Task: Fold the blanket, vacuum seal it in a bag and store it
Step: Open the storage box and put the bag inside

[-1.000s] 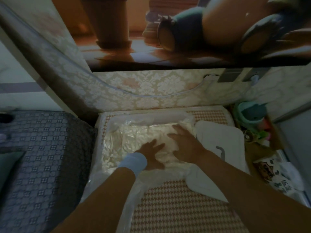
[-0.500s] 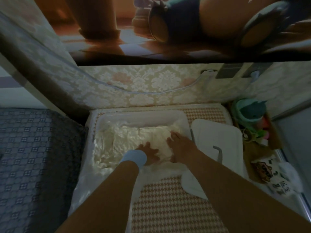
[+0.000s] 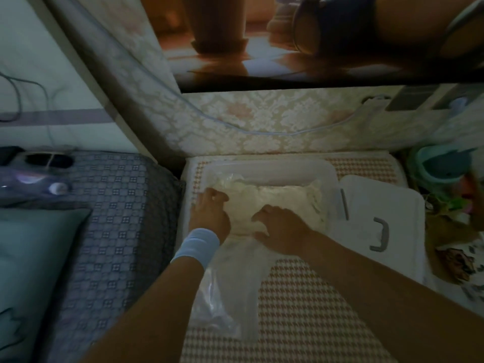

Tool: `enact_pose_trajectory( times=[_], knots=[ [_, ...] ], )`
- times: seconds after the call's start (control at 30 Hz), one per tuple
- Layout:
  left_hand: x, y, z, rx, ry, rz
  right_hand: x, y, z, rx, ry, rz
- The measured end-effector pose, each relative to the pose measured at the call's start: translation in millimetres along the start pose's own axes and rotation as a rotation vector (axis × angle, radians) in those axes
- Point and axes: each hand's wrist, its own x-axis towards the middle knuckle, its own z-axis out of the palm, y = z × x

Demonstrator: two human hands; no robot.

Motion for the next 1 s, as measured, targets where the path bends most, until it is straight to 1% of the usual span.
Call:
enact_pose_trajectory(
  times=[0.03, 0.07, 0.1, 0.13, 0.17, 0.2, 0.23, 0.27, 0.3, 0.33, 0.4, 0.47, 0.5, 0.57, 0.6, 0.63, 0.67, 0.7, 0.73, 0.77, 0.8, 0.83, 0.87, 0.93, 0.97, 1.0],
  knots=[
    [-7.9, -10.0, -5.3, 0.052, 0.065, -0.08, -5.2, -16.4, 3.4, 0.051, -0.021, -0.025],
    [-15.5, -18.4, -10.5, 0.075, 0.07, -0.186, -10.1, -28.9, 8.1, 0.061, -0.054, -0.041],
    [-21.5, -26.2, -14.2, 0.064, 0.01, -0.325, -14.9, -38.7, 12.7, 0.027, -0.083, -0.061],
    [-27.5, -32.9, -20.0, 0.009, -0.088, -0.478, -19.3, -46.0, 17.3, -0.013, -0.1, -0.08],
    [-30.5, -39.1, -19.8, -0.095, -0.205, -0.614, -24.0, -49.1, 20.4, -0.029, -0.115, -0.086],
    [-35.5, -44.6, -22.1, -0.227, -0.332, -0.707, -29.7, -52.6, 22.7, -0.014, -0.128, -0.083],
    [-39.9, -48.6, -20.7, -0.359, -0.465, -0.729, -35.8, -53.5, 25.0, 0.017, -0.14, -0.075],
    [-44.0, -51.6, -17.7, -0.455, -0.592, -0.695, -41.2, -52.3, 27.9, 0.037, -0.14, -0.073],
    [-48.3, -54.5, -14.9, -0.508, -0.668, -0.652, -46.8, -51.5, 30.0, 0.027, -0.14, -0.077],
    [-51.4, -56.3, -13.6, -0.544, -0.694, -0.637, -51.4, -50.0, 32.3, -0.007, -0.138, -0.08],
    [-54.0, -59.7, -14.8, -0.631, -0.659, -0.674, -59.2, -49.6, 34.7, -0.06, -0.113, -0.064],
    [-53.7, -58.6, -21.0, -0.758, -0.644, -0.723, -67.2, -52.1, 32.2, -0.021, -0.057, -0.016],
    [-53.3, -55.6, -27.4, -0.854, -0.663, -0.73, -70.7, -53.7, 28.9, 0.024, -0.001, 0.024],
    [-52.7, -45.5, -42.0, -1.153, -0.7, -0.733, -76.7, -58.0, 17.5, 0.119, 0.194, 0.128],
    [-51.5, -40.5, -49.1, -1.331, -0.702, -0.732, -78.2, -58.0, 14.3, 0.149, 0.309, 0.219],
    [-48.5, -34.1, -57.3, -1.448, -0.68, -0.727, -79.0, -56.9, 9.3, 0.17, 0.378, 0.347],
    [-44.0, -28.3, -61.5, -1.539, -0.64, -0.736, -80.7, -53.3, 4.1, 0.215, 0.361, 0.504],
    [-40.9, -21.9, -67.1, -1.608, -0.62, -0.741, -84.5, -48.6, -1.9, 0.319, 0.253, 0.678],
    [-39.8, -16.2, -71.0, -1.655, -0.622, -0.734, -88.4, -45.1, -5.2, 0.486, 0.072, 0.817],
    [-36.5, -9.3, -70.5, -1.633, -0.648, -0.699, -93.5, -43.6, -11.0, 0.67, -0.131, 0.896],
    [-33.6, -4.5, -64.2, -1.536, -0.679, -0.646, -97.7, -42.7, -13.4, 0.803, -0.303, 0.889],
    [-30.5, -1.0, -55.9, -1.341, -0.7, -0.547, -98.6, -41.4, -13.2, 0.899, -0.383, 0.806],
    [-27.2, 1.5, -47.1, -1.121, -0.706, -0.425, -97.1, -42.7, -12.2, 0.982, -0.37, 0.695],
    [-18.0, 4.7, -33.4, -0.73, -0.676, -0.146, -84.6, -50.4, -8.7, 1.074, -0.213, 0.467],
    [-13.5, 6.5, -29.2, -0.613, -0.668, -0.041, -76.1, -56.0, -7.0, 1.083, -0.117, 0.361],
    [-8.3, 7.9, -26.2, -0.541, -0.661, 0.032, -67.8, -60.9, -5.9, 1.031, -0.044, 0.268]
  ],
)
